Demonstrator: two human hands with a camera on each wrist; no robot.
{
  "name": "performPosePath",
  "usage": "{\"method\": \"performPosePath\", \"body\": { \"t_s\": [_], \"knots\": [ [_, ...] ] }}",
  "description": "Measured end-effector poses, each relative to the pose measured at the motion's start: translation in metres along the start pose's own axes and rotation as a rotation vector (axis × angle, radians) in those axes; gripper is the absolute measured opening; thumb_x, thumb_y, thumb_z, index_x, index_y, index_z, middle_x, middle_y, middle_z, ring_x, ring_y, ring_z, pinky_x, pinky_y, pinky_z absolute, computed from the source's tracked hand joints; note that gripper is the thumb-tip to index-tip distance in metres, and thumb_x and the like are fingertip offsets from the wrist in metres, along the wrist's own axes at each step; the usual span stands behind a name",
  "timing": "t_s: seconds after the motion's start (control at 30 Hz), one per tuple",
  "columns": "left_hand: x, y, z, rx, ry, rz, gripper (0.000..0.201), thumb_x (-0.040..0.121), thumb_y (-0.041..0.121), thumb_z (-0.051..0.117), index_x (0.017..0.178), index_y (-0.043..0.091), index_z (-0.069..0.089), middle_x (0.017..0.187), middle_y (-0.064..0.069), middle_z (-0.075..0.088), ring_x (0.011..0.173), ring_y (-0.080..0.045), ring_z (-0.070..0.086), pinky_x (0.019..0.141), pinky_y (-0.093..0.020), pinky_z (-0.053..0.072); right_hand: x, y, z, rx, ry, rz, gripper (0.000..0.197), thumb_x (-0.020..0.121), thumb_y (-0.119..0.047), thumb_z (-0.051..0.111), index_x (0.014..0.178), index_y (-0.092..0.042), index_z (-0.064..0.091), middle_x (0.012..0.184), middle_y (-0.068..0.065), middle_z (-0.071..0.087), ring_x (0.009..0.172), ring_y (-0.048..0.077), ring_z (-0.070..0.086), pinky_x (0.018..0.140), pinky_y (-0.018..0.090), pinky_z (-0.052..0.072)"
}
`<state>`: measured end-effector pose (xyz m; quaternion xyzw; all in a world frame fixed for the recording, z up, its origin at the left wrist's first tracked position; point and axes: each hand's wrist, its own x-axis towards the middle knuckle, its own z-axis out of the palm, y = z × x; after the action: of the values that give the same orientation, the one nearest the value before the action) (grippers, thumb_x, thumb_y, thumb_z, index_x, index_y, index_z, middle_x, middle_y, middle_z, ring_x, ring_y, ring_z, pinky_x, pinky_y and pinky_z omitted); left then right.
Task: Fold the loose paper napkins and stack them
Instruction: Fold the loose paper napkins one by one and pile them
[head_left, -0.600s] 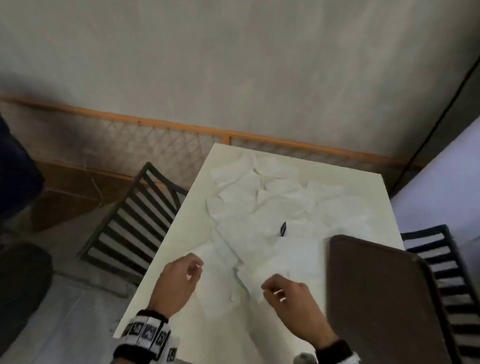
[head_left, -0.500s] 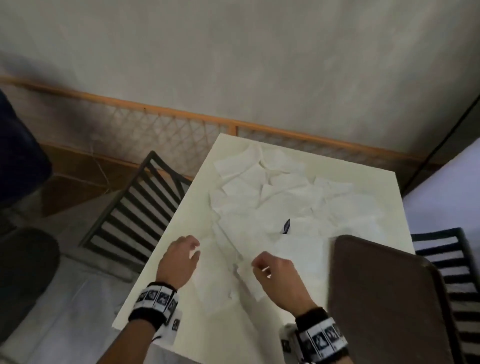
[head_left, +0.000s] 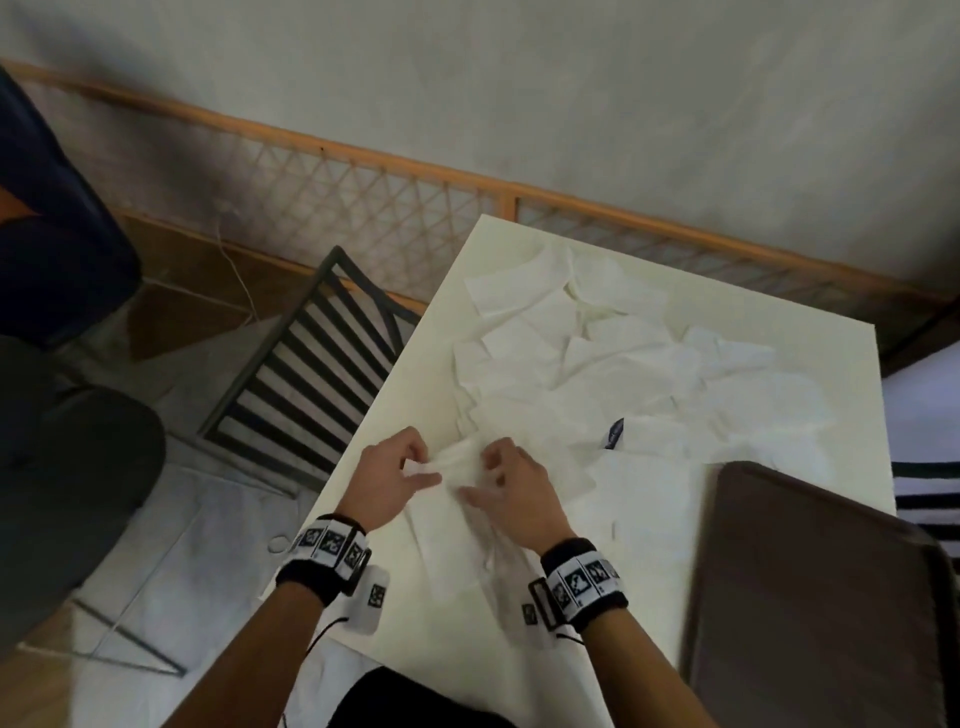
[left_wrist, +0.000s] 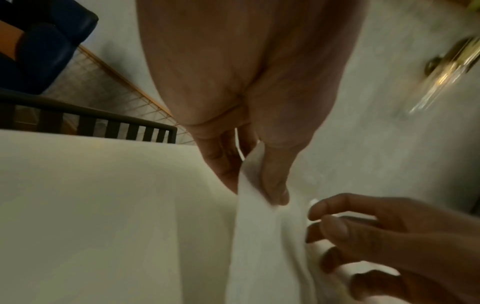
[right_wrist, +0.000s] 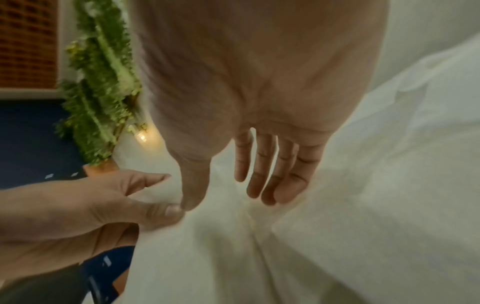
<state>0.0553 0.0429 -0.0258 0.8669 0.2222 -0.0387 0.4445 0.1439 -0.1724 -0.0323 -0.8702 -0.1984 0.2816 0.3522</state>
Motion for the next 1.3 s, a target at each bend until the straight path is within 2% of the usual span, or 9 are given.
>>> {"method": "performPosePath", "body": {
  "t_s": [0.13,0.23,0.47,0.67,0.83,0.9,1.0,1.2,1.3],
  "knots": [
    [-0.004,0.011,-0.018,-0.147,0.025,0.096,0.034,0.082,0.025,0.095,0.086,0.024,0.061,0.074,-0.001,0.069,0.064,-0.011,0.057,0.062,-0.023,0.046,0.003,-0.007,0.012,0.191,0.17,-0.047,0.033,0.091,-0.04,0.087,0.09,-0.025,0.058,0.08,-0.013,0.065,0.07,0.002,0.056,0.066,0.014,0.043],
    [0.004,0.001,-0.02,-0.22,0.114,0.063,0.028,0.084,0.019,0.093,0.08,0.026,0.066,0.074,0.003,0.071,0.069,-0.013,0.067,0.071,-0.026,0.054,0.005,-0.008,0.019,0.24,0.272,0.021,0.037,0.092,-0.034,0.087,0.078,-0.022,0.055,0.065,-0.007,0.064,0.059,0.007,0.051,0.061,0.014,0.042],
    [0.022,-0.009,-0.007,-0.088,0.138,0.151,0.01,0.084,0.012,0.092,0.092,0.014,0.087,0.101,0.008,0.07,0.085,-0.007,0.072,0.083,-0.02,0.06,0.007,-0.003,0.025,0.191,0.306,0.162,0.029,0.091,-0.037,0.087,0.09,-0.025,0.06,0.084,-0.004,0.073,0.087,0.023,0.068,0.068,0.023,0.047],
    [0.026,0.006,-0.016,-0.02,0.018,0.309,0.017,0.084,0.011,0.091,0.101,0.014,0.087,0.09,0.006,0.075,0.083,-0.007,0.072,0.081,-0.014,0.055,0.004,-0.014,0.011,-0.078,0.414,-0.155,0.063,0.081,-0.041,0.093,0.135,-0.036,0.06,0.145,-0.003,0.046,0.124,0.019,0.05,0.102,0.031,0.047],
    [0.033,0.002,-0.017,-0.019,0.058,0.403,0.018,0.072,0.005,0.098,0.079,0.004,0.081,0.1,0.0,0.07,0.073,-0.011,0.072,0.077,-0.022,0.062,0.014,-0.01,0.009,-0.034,0.334,-0.143,0.024,0.084,-0.029,0.093,0.099,-0.028,0.075,0.129,-0.01,0.053,0.119,0.019,0.06,0.1,0.027,0.049],
    [0.034,0.0,-0.014,0.008,0.053,0.366,0.02,0.072,0.006,0.098,0.076,0.003,0.079,0.107,-0.001,0.067,0.07,-0.014,0.071,0.079,-0.026,0.063,0.014,-0.007,0.013,-0.006,0.326,-0.096,0.023,0.083,-0.026,0.094,0.085,-0.023,0.071,0.117,-0.012,0.057,0.112,0.017,0.062,0.094,0.019,0.044],
    [0.03,-0.001,-0.01,0.011,0.012,0.266,0.023,0.074,0.007,0.097,0.074,0.004,0.075,0.112,0.005,0.064,0.07,-0.015,0.07,0.082,-0.033,0.062,0.015,-0.002,0.021,0.043,0.341,-0.032,0.034,0.081,-0.024,0.096,0.077,-0.02,0.063,0.105,-0.013,0.059,0.099,0.016,0.062,0.085,0.025,0.045],
    [0.023,0.0,-0.015,-0.001,-0.03,0.289,0.013,0.087,0.012,0.09,0.082,0.007,0.078,0.12,0.009,0.063,0.084,-0.011,0.072,0.091,-0.03,0.061,0.012,-0.006,0.015,-0.01,0.361,-0.103,0.034,0.079,-0.036,0.095,0.097,-0.029,0.068,0.12,-0.013,0.055,0.111,0.015,0.059,0.092,0.018,0.044],
    [0.023,0.01,-0.025,-0.003,-0.039,0.369,0.009,0.09,0.012,0.087,0.09,0.009,0.079,0.111,0.007,0.067,0.09,-0.008,0.071,0.091,-0.028,0.061,0.01,-0.017,0.009,-0.079,0.376,-0.27,0.049,0.077,-0.045,0.095,0.118,-0.037,0.07,0.137,-0.012,0.051,0.122,0.018,0.057,0.1,0.031,0.049]
  ]
}}
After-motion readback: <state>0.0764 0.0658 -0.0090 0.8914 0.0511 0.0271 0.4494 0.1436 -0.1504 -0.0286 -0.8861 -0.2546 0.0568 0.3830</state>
